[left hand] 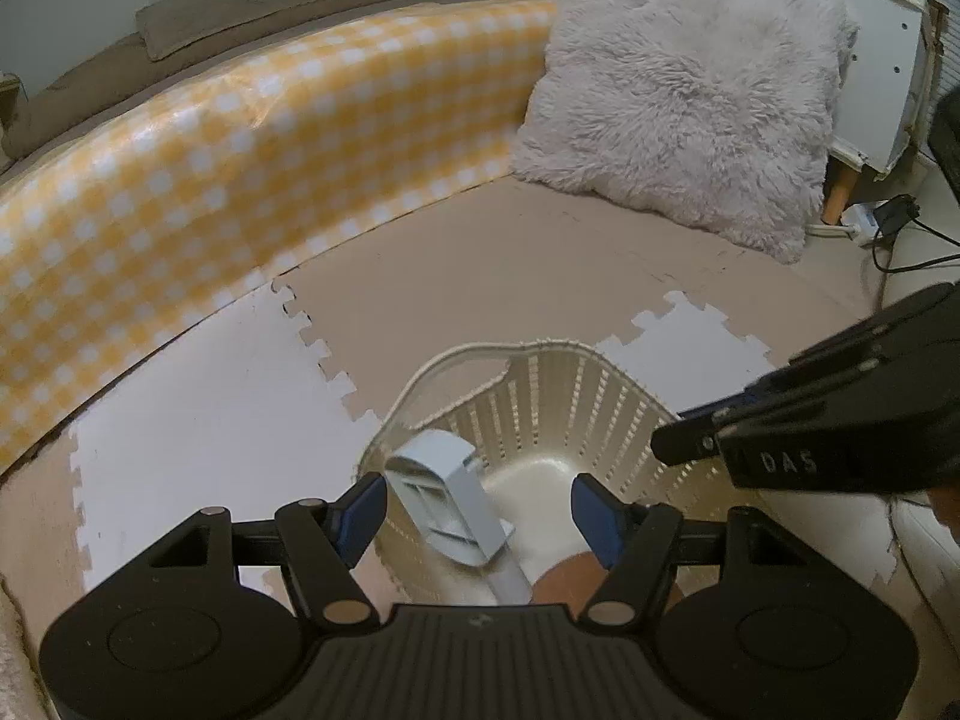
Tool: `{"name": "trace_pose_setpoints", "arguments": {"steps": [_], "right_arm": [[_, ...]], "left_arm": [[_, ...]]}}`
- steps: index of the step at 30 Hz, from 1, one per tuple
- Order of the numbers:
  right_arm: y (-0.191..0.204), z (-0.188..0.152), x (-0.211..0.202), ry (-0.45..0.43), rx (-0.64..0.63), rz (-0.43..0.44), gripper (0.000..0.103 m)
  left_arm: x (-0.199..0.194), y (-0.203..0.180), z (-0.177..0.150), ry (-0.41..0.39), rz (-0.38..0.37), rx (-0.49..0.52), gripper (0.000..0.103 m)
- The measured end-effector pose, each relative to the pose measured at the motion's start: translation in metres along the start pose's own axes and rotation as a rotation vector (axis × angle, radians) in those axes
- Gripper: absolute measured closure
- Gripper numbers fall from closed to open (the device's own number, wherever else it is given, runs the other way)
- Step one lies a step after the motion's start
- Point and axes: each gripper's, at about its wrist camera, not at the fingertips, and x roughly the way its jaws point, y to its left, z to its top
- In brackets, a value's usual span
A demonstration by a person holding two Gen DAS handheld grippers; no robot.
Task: Organize rigid objects
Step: 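Carry the clamp stand over the basket with the left tool and lower it in, then open the left tool and withdraw it from the clamp stand in the basket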
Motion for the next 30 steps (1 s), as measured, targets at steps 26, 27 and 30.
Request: {"name": "trace_pose_setpoints", "arguments": {"steps": [26,27,30], "right_arm": [[-0.001,0.001,0.0,0.002,-0.001,0.001,0.097],[-0.001,0.001,0.0,0.002,-0.001,0.002,0.097],[-0.001,0.001,0.0,0.003,0.001,0.004,0.097]], "left_arm": [[0.025,-0.014,-0.008,0.013,-0.042,-0.002,0.079],[0.024,-0.011,-0.007,0.003,-0.035,-0.026,0.078],[0.023,-0.006,-0.005,-0.018,-0.01,-0.071,0.071]]}}
